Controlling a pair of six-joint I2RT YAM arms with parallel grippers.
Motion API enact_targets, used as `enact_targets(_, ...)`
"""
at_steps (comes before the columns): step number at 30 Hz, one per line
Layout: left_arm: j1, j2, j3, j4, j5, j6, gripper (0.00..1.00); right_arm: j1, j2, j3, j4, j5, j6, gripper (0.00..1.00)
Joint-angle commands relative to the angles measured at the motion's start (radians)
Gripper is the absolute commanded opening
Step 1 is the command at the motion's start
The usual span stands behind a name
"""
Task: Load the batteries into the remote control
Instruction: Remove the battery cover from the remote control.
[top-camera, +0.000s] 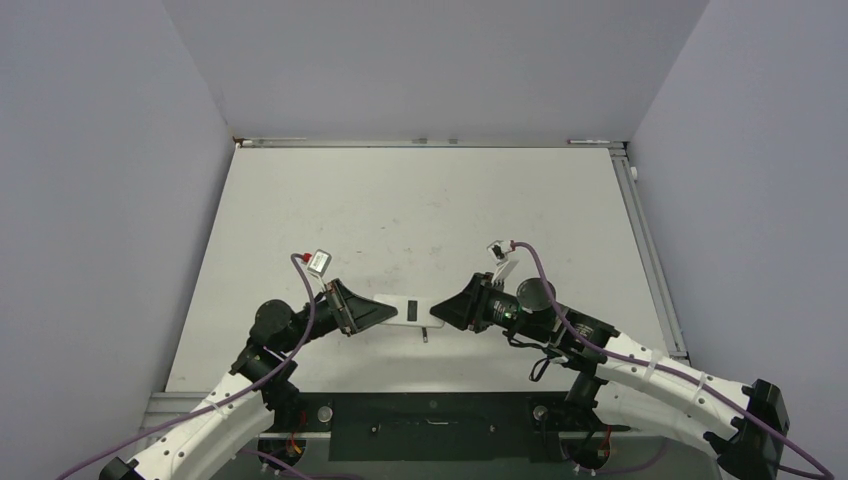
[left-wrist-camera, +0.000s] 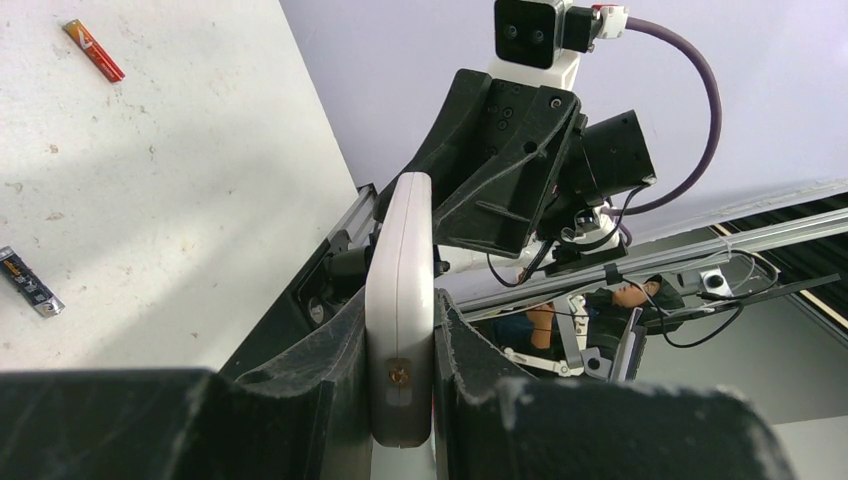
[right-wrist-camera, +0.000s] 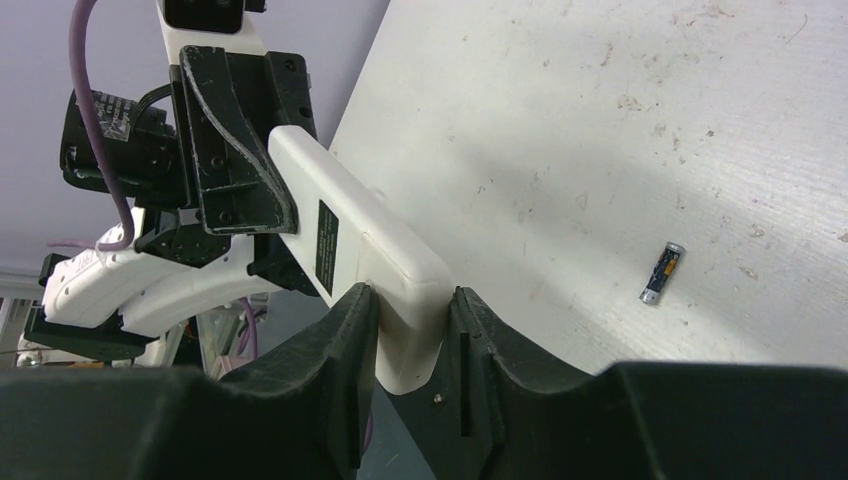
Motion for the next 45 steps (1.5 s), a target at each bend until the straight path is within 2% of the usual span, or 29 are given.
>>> enact_targets(1,0.000,0.001,0.013,0.041,0.002,-0.015,0.00,0.018,-0.017,-0.003,0.110,-0.004,0.017,0.25)
enact_targets(7,0.007,0.010,-0.010,0.101,0.007,-0.062,0.00,0.021,-0.062,-0.034,0.159,-0.009,0.034,0.09)
enact_targets(16,0.011,0.041,-0.031,0.184,0.013,-0.114,0.00,0.023,-0.127,-0.104,0.302,-0.064,0.089,0.08)
enact_targets(29,0.012,0.061,-0.048,0.229,0.015,-0.145,0.00,0.023,-0.175,-0.214,0.603,-0.166,0.199,0.09)
enact_targets(35,0.014,0.060,-0.048,0.227,0.014,-0.143,0.00,0.024,-0.186,-0.214,0.598,-0.163,0.198,0.09)
enact_targets(37,0.014,0.059,-0.045,0.219,0.014,-0.137,0.00,0.024,-0.187,-0.196,0.544,-0.149,0.179,0.14)
enact_targets(39,0.014,0.057,-0.038,0.200,0.015,-0.127,0.00,0.027,-0.183,-0.177,0.487,-0.137,0.158,0.26)
enact_targets(41,0.014,0.054,-0.033,0.181,0.016,-0.116,0.00,0.031,-0.175,-0.161,0.437,-0.124,0.142,0.34)
enact_targets(45,0.014,0.044,-0.017,0.140,0.015,-0.091,0.00,0.041,-0.155,-0.148,0.432,-0.109,0.138,0.41)
